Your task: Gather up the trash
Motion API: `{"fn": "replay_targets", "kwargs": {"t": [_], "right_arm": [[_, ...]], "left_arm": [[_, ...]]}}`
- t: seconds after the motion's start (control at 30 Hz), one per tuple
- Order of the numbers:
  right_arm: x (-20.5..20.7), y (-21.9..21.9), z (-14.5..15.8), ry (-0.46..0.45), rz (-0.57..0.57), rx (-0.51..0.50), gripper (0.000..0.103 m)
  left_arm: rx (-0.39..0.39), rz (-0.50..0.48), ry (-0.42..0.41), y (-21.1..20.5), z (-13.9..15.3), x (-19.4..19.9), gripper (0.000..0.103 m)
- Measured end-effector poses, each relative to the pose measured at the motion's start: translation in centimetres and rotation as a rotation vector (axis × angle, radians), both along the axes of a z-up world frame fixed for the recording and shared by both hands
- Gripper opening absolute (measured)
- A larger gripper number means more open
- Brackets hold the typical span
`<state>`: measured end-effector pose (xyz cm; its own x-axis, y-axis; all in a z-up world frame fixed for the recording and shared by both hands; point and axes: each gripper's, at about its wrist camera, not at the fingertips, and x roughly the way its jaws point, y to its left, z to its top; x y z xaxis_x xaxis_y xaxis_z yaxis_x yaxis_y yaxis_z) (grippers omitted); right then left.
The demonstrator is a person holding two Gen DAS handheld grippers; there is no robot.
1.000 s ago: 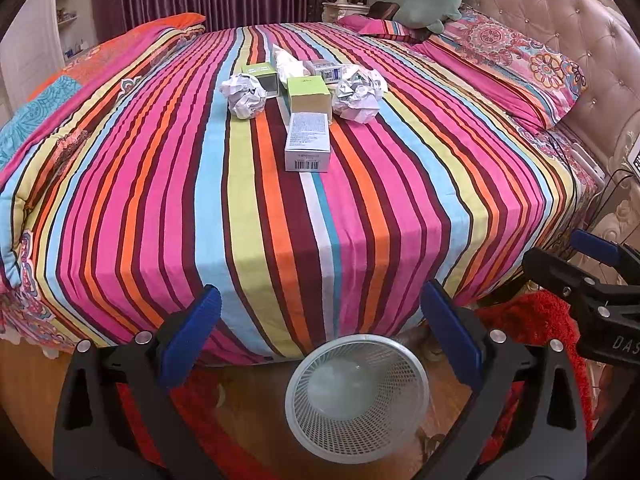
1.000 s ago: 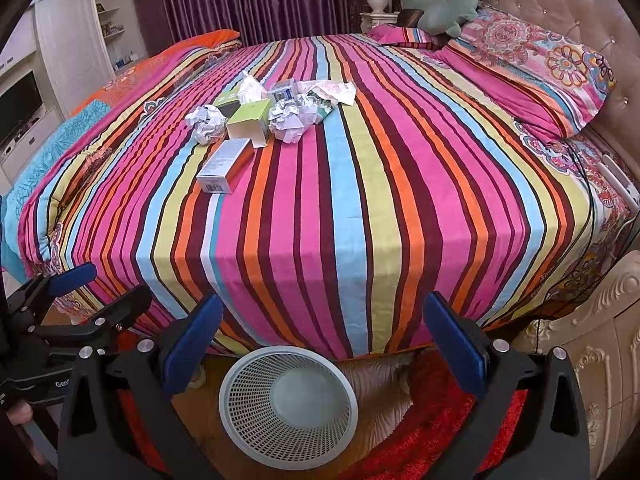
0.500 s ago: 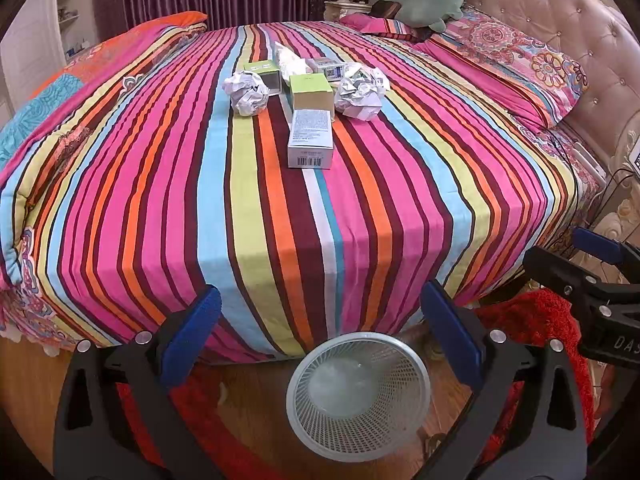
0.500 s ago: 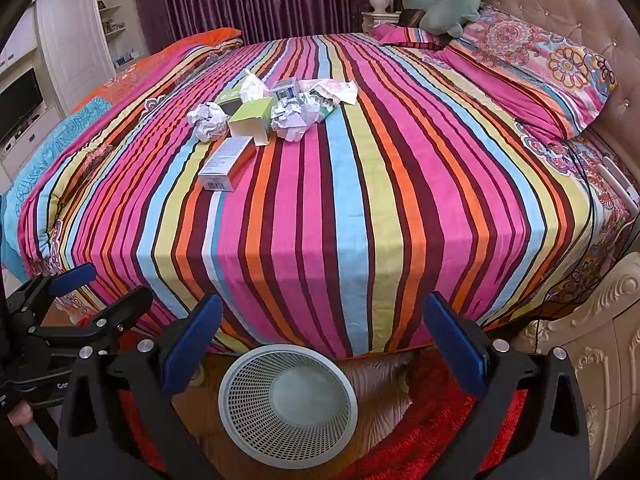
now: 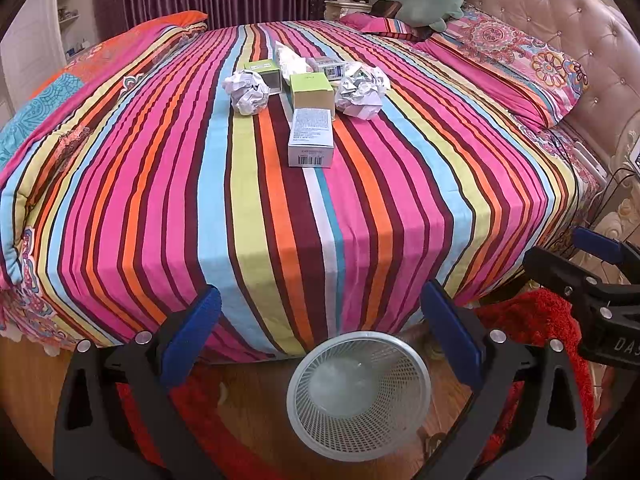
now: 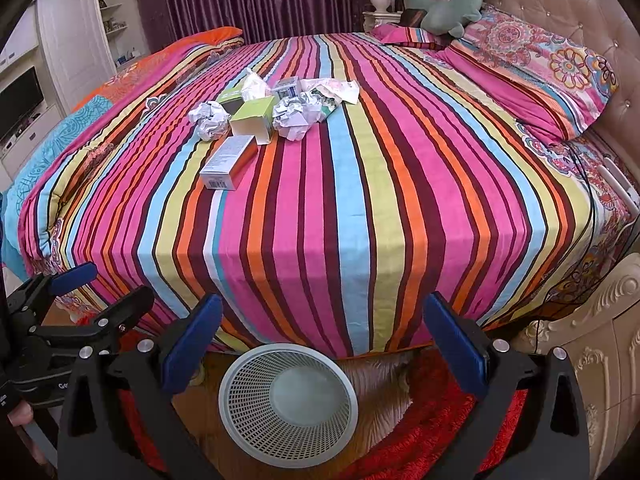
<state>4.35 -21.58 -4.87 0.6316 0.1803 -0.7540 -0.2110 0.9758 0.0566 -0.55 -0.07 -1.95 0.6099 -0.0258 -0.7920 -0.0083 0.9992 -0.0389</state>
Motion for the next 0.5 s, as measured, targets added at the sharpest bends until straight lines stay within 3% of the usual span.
{"fn": "replay_targets", "kwargs": {"t": [0.5], "right_arm": [[0.4, -0.2, -0.8, 0.015, -0.007, -0.002, 0.096]], "left_arm": [[-0.018, 0.008, 0.033, 0.3, -1.5, 0.7, 0.097]]}}
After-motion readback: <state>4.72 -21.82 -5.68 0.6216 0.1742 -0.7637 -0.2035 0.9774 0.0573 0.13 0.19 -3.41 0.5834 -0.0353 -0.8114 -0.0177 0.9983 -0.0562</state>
